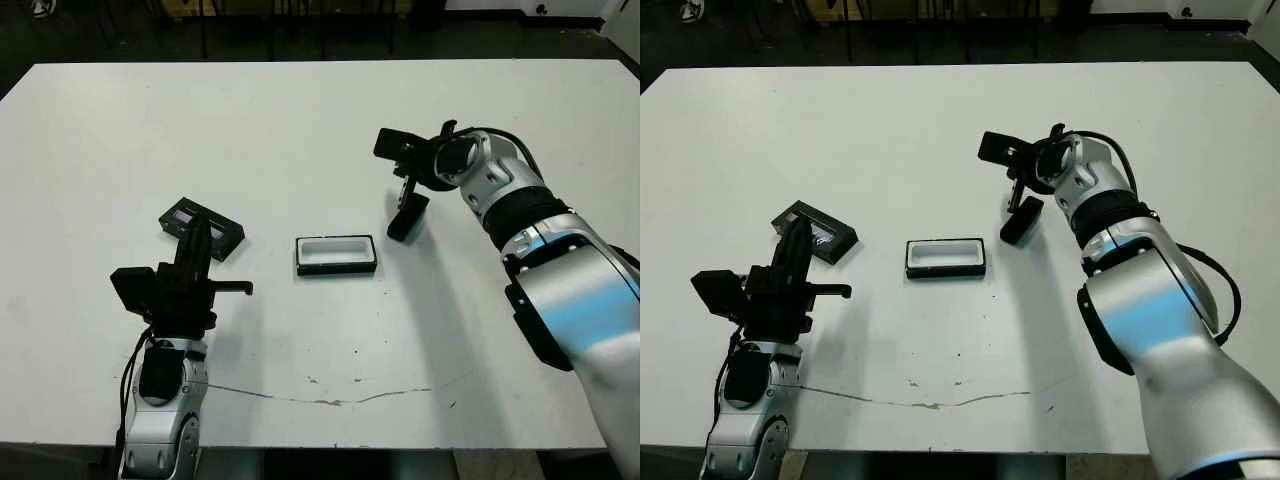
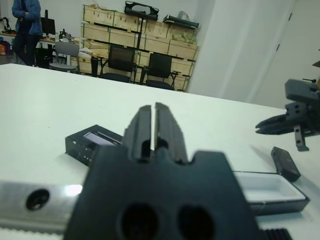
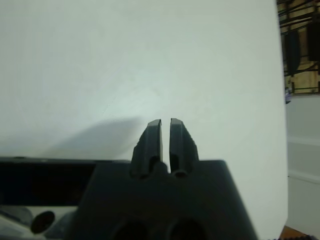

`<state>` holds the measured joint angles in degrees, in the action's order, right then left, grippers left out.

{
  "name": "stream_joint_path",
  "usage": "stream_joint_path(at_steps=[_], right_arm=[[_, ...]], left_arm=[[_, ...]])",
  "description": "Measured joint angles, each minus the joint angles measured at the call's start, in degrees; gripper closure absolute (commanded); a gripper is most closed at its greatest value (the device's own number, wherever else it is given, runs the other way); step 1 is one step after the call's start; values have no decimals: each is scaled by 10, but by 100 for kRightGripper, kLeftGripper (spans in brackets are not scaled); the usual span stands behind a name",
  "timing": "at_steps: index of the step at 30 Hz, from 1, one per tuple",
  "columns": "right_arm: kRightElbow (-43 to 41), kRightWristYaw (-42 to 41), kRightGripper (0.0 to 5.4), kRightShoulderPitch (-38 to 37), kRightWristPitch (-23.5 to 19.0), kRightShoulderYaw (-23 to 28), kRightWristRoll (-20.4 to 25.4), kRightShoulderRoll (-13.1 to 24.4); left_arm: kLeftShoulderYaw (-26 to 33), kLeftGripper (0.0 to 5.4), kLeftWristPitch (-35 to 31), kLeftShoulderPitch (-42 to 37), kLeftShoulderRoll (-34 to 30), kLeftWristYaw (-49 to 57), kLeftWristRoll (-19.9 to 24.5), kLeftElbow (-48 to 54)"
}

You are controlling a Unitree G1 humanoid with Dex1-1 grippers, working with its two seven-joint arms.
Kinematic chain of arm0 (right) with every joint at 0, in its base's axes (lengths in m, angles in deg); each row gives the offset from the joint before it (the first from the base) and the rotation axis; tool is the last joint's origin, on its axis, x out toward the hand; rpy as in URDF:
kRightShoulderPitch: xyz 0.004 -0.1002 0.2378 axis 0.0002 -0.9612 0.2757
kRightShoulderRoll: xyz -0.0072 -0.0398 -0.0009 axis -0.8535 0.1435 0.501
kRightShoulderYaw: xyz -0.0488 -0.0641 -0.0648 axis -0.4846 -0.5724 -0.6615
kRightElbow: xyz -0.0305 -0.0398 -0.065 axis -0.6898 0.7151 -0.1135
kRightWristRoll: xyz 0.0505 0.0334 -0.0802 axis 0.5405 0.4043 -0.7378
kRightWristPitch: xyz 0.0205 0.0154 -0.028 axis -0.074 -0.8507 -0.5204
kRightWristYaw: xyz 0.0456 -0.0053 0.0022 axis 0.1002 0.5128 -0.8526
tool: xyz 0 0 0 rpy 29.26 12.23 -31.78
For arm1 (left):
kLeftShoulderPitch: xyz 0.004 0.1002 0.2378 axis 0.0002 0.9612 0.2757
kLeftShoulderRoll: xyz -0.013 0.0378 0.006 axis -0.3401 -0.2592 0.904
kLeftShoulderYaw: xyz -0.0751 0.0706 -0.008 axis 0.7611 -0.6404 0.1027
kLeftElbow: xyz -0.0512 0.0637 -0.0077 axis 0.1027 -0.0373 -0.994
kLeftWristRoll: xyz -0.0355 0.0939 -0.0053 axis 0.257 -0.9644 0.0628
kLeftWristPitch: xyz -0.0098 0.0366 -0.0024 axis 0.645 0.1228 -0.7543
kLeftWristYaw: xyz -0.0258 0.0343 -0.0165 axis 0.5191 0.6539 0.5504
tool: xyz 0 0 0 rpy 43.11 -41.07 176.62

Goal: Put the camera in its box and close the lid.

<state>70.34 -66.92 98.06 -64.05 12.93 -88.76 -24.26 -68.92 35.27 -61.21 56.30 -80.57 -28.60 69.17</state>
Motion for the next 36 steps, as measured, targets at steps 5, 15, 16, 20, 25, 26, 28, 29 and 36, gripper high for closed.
stream_joint_path(at_steps=[5,15,16,20,25,26,28,29,36], right_arm=[[0,-11,540,-15,0,-1,0,0],[1,-18,540,-20,1,-4,-3,2],[1,-21,540,-20,1,-4,-3,3],[1,-29,540,-20,1,-3,0,7],[-1,-52,540,-21,26,-2,1,27],[-2,-56,540,-22,30,-2,1,32],[-6,-66,540,-23,30,-2,1,41],[-9,-71,540,-23,30,-2,1,46],[-58,-108,540,-41,35,7,15,73]], left_arm=[[-2,538,0,2,1,1,0,0],[-3,538,0,2,2,3,0,0],[-3,538,0,2,2,3,1,0],[-4,538,0,2,2,4,-3,-1],[-4,538,1,3,2,5,-4,-1],[-5,538,1,4,2,6,-4,-1],[-5,538,1,4,2,8,-5,-1],[-5,538,1,4,2,9,-5,-1],[-5,538,0,4,1,9,-3,0]])
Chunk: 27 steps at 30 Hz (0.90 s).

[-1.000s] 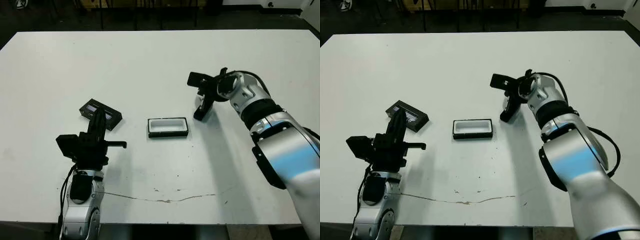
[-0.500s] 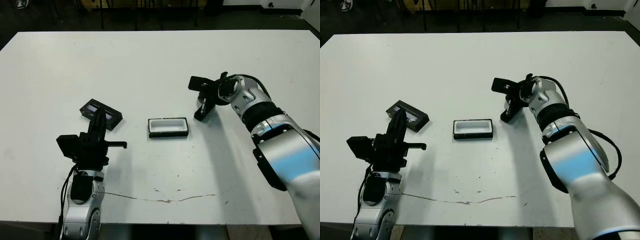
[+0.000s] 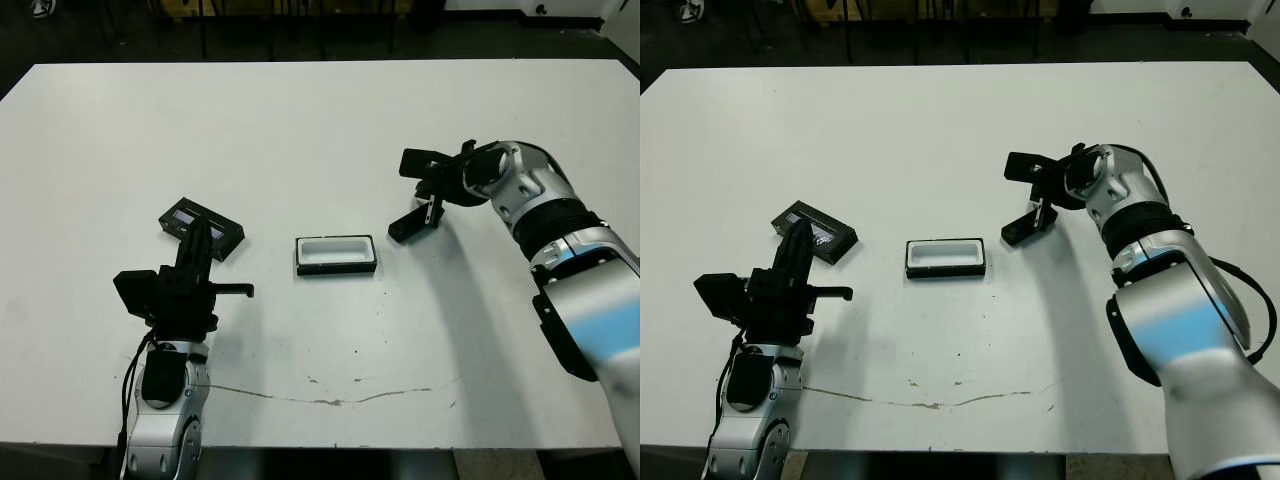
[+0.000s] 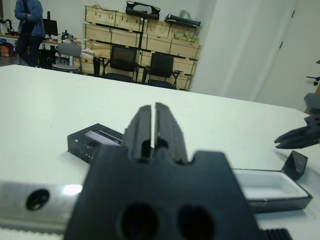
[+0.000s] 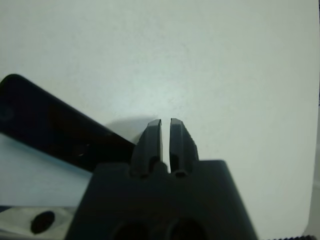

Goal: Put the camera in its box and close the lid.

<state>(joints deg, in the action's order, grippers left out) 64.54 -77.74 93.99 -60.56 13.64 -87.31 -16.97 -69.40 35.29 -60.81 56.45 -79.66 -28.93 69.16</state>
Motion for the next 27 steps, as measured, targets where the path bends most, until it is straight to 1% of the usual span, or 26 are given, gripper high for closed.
stream_joint_path(at_steps=[7,10,20,24,27], right_arm=[[-59,-29,540,-43,9,1,9,34],[-82,-43,540,-61,13,5,19,44],[-120,-59,540,-99,20,23,50,58],[-146,-78,540,-117,26,33,70,68],[-174,-102,540,-139,28,45,94,83]], left_arm=[[0,538,0,0,0,2,-1,0],[1,538,0,0,0,2,0,0],[1,538,0,0,0,7,-2,0],[1,538,0,0,0,7,-3,0],[1,538,0,0,0,7,-1,0]])
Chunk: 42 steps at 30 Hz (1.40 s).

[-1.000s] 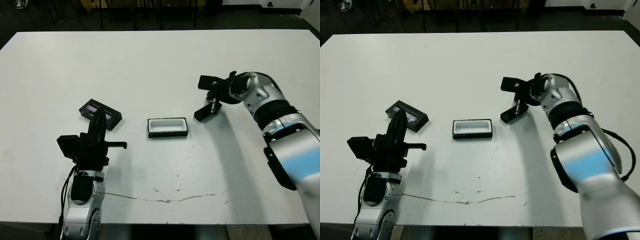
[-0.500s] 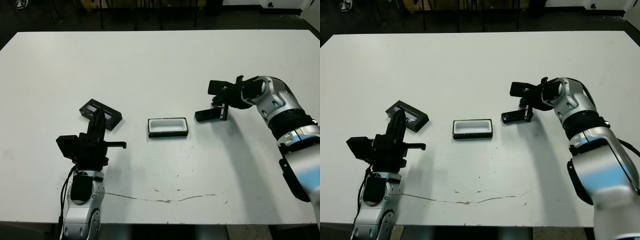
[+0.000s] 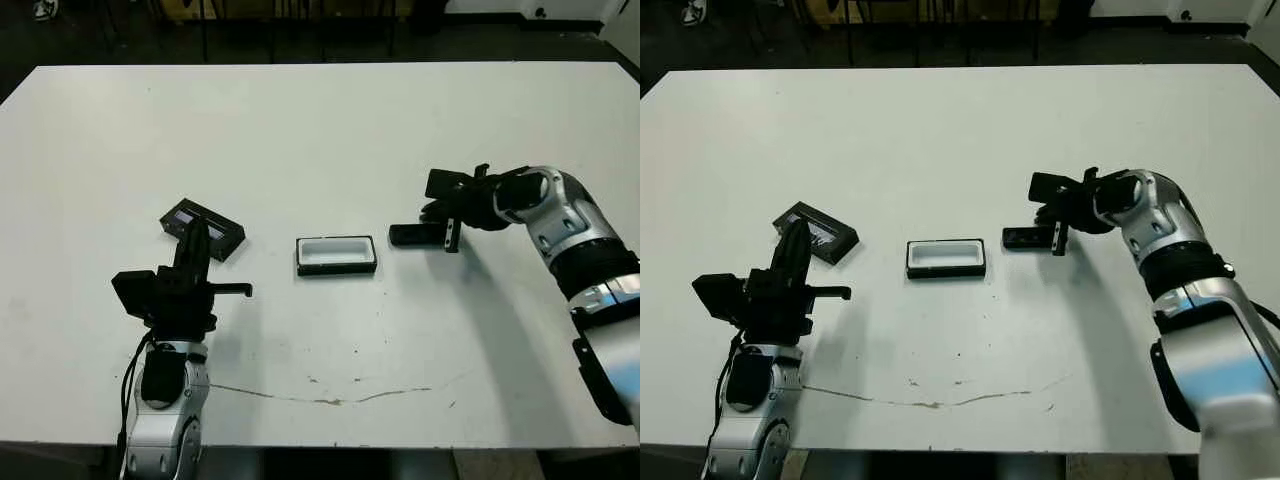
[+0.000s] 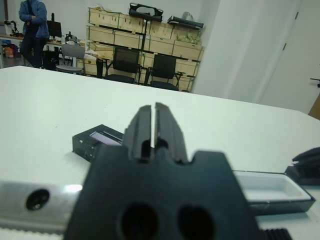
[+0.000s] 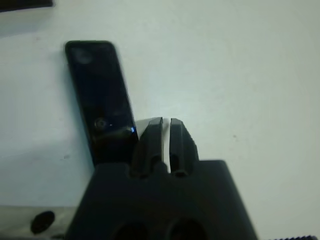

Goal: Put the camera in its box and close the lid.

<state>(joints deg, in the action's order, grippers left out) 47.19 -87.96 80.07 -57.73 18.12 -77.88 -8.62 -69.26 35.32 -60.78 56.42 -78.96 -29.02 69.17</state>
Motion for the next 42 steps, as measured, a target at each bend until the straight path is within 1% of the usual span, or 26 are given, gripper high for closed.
stream_joint_path(at_steps=[4,8,9,12,15,17,22,25,27,31,33,37,40,42], right_arm=[[-52,-38,540,-34,-6,14,30,26],[-120,-61,540,-83,-46,37,62,53],[-134,-63,540,-94,-50,41,69,58],[-164,-68,540,-120,-52,48,83,76],[-184,-70,540,-138,-50,53,96,86],[-201,-75,540,-146,-56,53,102,90],[-228,-88,540,-157,-86,54,119,90],[-232,-108,540,-159,-92,54,135,90],[-232,-117,540,-159,-104,55,145,90],[-237,-117,540,-161,-112,62,158,90],[-252,-101,540,-170,-116,73,160,90],[-305,-12,540,-199,-108,106,136,103],[-354,73,540,-228,-97,148,118,113],[-402,113,540,-253,-106,181,122,113]], left_arm=[[0,538,0,0,0,0,1,0],[1,538,-2,-1,0,0,3,3],[1,538,-2,-1,0,0,4,3],[2,538,-2,-2,0,0,4,3],[3,538,-2,-2,-1,0,0,3],[3,538,-2,-2,-1,2,-2,3],[3,538,-2,-3,-1,2,-6,3],[3,538,-2,-3,-1,3,-10,3],[3,538,-2,-3,-1,3,-10,3],[4,538,-2,-3,-1,1,-6,3],[5,538,-2,-3,-1,1,-4,3],[6,538,-2,-3,-1,1,-7,3],[7,538,-2,-2,-1,1,-3,4],[6,538,-2,-1,-1,1,1,5]])
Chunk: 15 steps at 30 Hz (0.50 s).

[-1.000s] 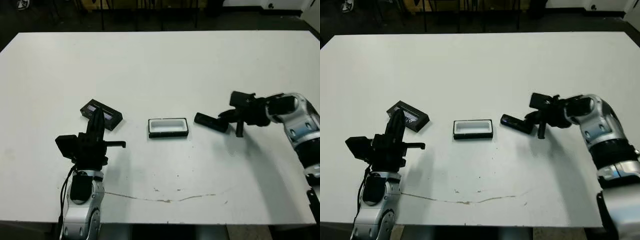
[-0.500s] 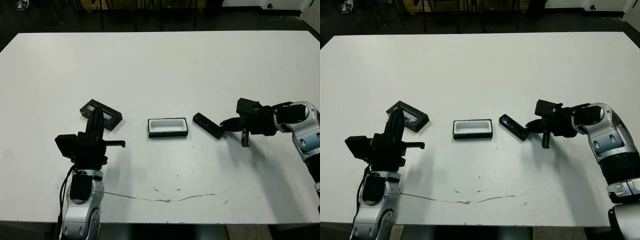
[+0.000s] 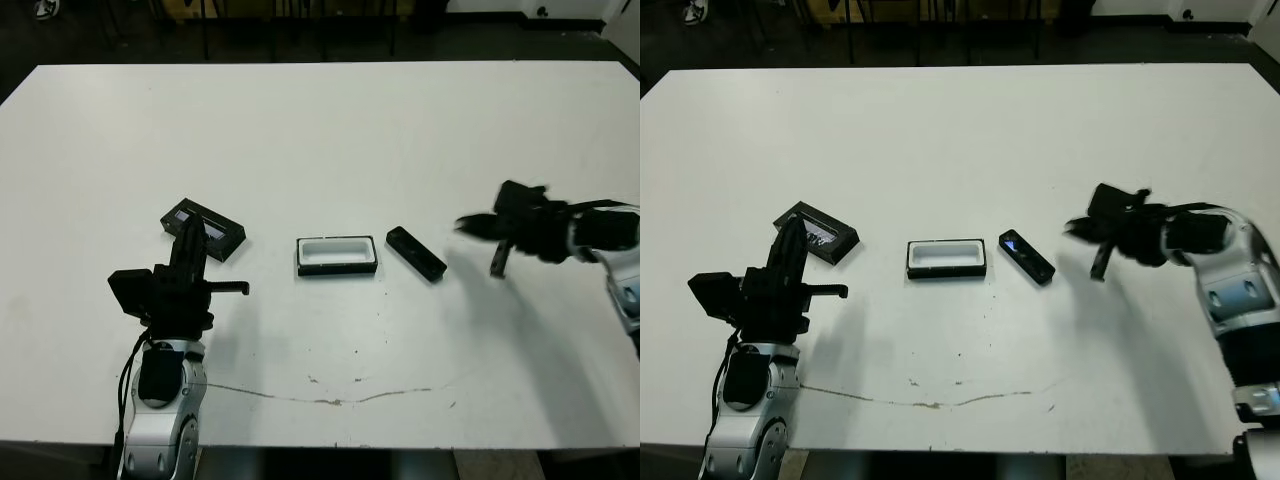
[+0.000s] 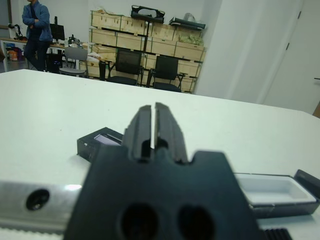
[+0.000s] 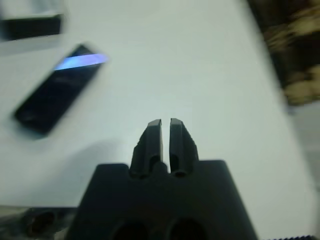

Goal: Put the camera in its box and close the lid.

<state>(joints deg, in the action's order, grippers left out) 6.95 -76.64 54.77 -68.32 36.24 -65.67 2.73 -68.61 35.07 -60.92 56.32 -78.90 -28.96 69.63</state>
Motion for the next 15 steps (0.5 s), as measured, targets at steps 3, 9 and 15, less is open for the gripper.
stream_joint_path(at_steps=[3,9,15], right_arm=[[-76,38,540,-41,-35,57,45,-10],[-216,64,540,-131,-114,147,194,-59],[-324,123,540,-207,-193,161,255,-89]], left_arm=[[0,538,0,0,0,-1,1,0],[0,538,0,0,-1,-4,2,0],[2,538,-2,1,-2,-6,4,2]])
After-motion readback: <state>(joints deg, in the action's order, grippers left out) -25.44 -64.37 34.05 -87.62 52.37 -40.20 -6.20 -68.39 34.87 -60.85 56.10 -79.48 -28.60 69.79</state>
